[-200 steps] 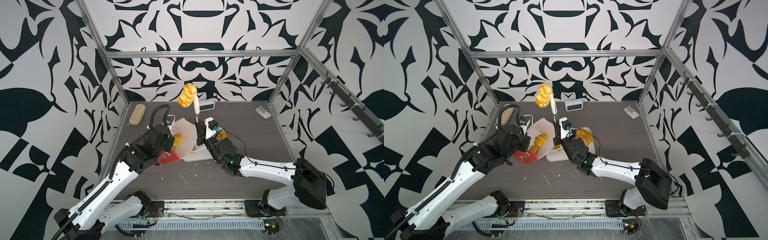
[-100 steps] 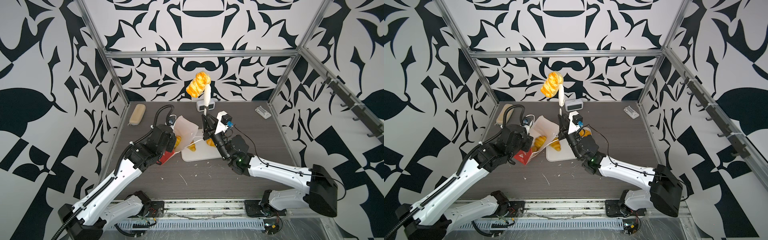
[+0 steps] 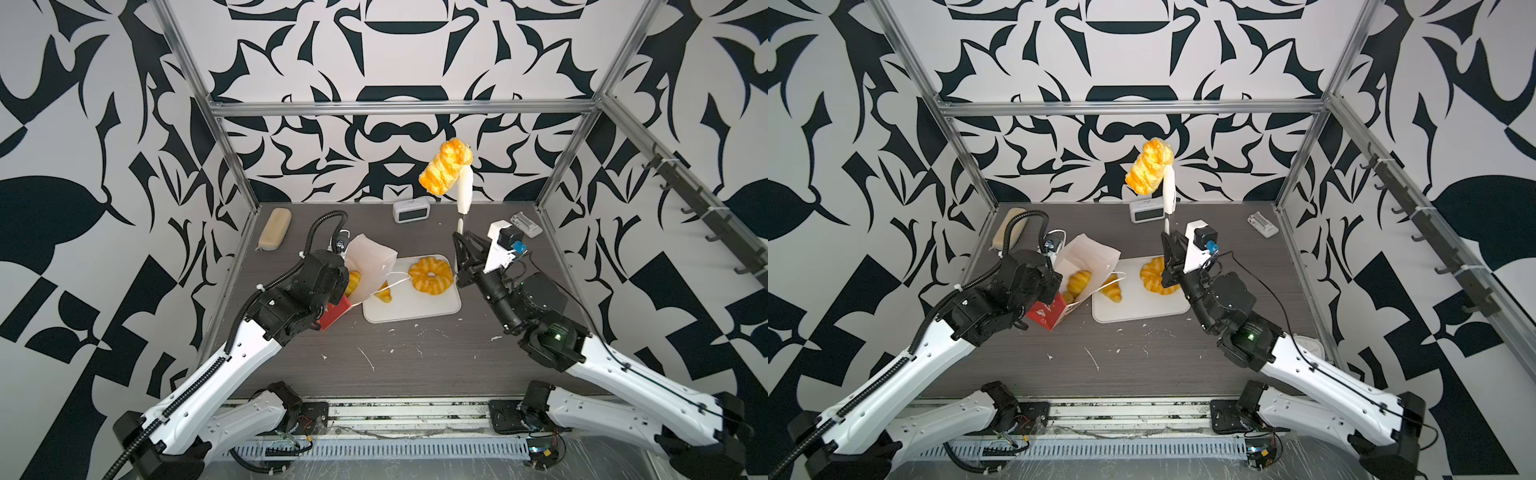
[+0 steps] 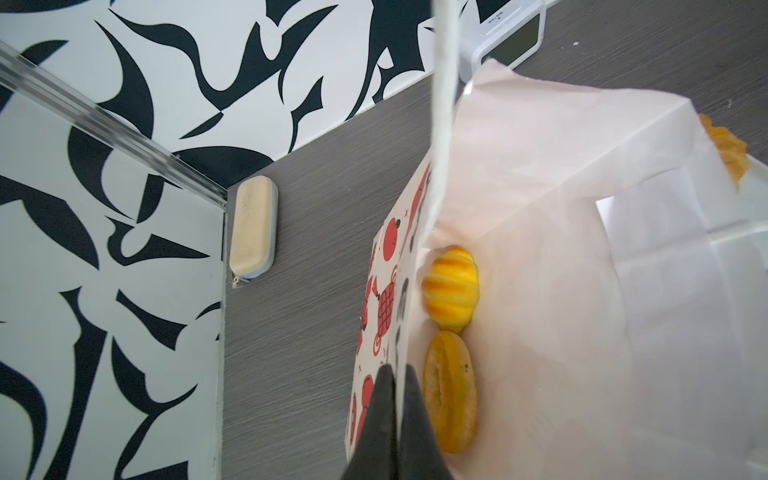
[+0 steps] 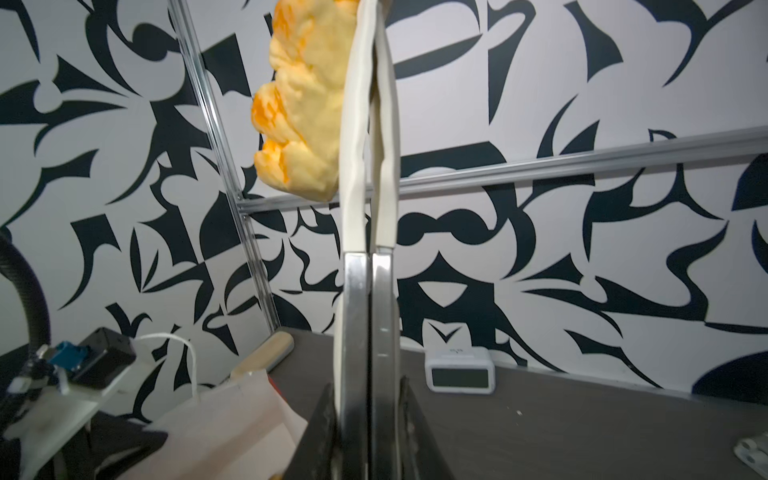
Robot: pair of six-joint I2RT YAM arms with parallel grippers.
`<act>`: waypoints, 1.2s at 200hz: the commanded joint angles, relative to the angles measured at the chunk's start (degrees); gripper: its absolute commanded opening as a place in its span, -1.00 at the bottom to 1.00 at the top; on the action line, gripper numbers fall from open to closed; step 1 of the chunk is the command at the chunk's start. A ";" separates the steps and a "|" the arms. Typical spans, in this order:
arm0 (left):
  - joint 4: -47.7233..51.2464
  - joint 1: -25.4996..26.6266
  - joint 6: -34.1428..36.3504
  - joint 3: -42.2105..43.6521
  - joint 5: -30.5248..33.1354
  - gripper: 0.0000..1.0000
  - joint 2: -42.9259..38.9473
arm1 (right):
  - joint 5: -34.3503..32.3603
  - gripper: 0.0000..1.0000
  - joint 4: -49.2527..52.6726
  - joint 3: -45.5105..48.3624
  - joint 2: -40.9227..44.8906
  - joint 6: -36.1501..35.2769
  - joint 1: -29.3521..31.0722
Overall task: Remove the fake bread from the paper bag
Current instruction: 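Lower the pale twisted bun onto the white tray with the right tongs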
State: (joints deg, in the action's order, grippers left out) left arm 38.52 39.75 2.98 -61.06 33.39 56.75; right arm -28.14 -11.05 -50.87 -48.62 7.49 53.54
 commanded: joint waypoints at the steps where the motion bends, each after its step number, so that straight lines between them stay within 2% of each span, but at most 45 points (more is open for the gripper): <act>1: 0.60 -1.52 2.18 -2.39 2.22 -1.00 -0.06 | -0.37 -1.00 16.33 -2.76 2.32 3.71 -0.42; 41: 0.69 -3.94 5.60 -4.25 3.50 -1.00 0.30 | 3.13 -1.00 24.19 2.10 5.21 10.34 -0.76; 87: 0.50 -5.89 11.01 -6.89 7.62 -1.00 -0.95 | 7.96 -1.00 23.80 9.08 2.94 18.36 -1.05; 130: 0.25 -7.09 14.35 -7.06 9.61 -1.00 -1.28 | 18.24 -1.00 22.27 12.18 -2.83 22.06 -3.85; 190: -3.09 -8.40 12.95 -2.17 8.34 -1.00 -1.26 | 31.96 -1.00 20.47 13.35 -11.35 21.62 -9.98; 240: -4.36 -10.13 11.78 -0.26 5.70 -1.00 -1.91 | 41.05 -1.00 21.04 9.78 -20.22 16.78 -14.49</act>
State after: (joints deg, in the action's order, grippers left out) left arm 37.01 30.24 15.94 -62.13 40.05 55.94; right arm 6.28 13.43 -37.32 -65.95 27.57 40.71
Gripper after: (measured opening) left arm 0.052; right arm 0.227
